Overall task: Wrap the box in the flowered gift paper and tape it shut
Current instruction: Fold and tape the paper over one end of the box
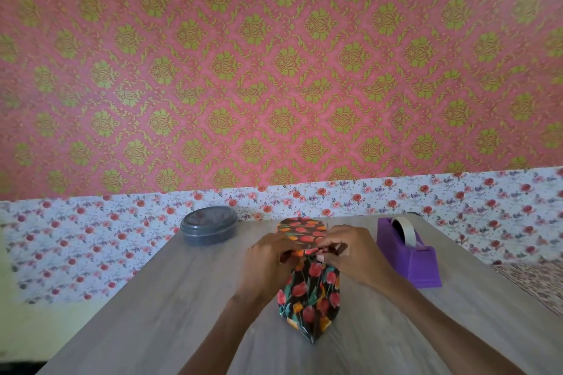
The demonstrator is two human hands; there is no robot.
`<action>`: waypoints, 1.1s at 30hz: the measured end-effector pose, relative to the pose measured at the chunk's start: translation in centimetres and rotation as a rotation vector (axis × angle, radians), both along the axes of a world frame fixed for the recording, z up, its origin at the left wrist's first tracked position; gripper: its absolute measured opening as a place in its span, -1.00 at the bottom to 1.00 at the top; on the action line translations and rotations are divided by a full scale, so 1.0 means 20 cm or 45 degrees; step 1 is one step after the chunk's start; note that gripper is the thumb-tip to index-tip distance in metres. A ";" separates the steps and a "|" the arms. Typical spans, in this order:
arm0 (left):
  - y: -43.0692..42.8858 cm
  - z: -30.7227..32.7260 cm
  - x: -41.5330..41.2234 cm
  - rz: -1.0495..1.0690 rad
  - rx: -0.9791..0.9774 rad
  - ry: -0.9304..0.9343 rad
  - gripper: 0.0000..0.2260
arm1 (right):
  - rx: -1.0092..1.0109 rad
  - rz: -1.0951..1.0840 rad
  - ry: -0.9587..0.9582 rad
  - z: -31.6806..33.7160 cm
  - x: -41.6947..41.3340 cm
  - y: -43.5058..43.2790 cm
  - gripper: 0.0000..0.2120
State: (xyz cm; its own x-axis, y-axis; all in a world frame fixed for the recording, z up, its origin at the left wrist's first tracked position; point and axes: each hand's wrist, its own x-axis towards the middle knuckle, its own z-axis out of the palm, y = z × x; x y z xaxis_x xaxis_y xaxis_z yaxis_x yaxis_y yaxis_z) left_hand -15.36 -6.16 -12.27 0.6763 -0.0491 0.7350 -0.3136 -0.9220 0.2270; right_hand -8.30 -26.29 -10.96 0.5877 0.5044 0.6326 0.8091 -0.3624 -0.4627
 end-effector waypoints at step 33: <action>-0.06 -0.25 -0.14 -0.159 0.477 -0.322 -0.79 | -0.224 0.008 -0.402 -0.15 -0.05 -0.07 -0.81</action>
State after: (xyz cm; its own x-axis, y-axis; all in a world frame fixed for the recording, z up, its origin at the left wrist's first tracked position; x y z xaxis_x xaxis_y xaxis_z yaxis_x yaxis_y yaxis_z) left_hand -18.18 -7.40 -17.20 0.4502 -0.4118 0.7923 -0.4298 -0.8777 -0.2120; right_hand -9.35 -27.69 -14.06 0.3737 0.6247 0.6856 0.9047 -0.4086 -0.1209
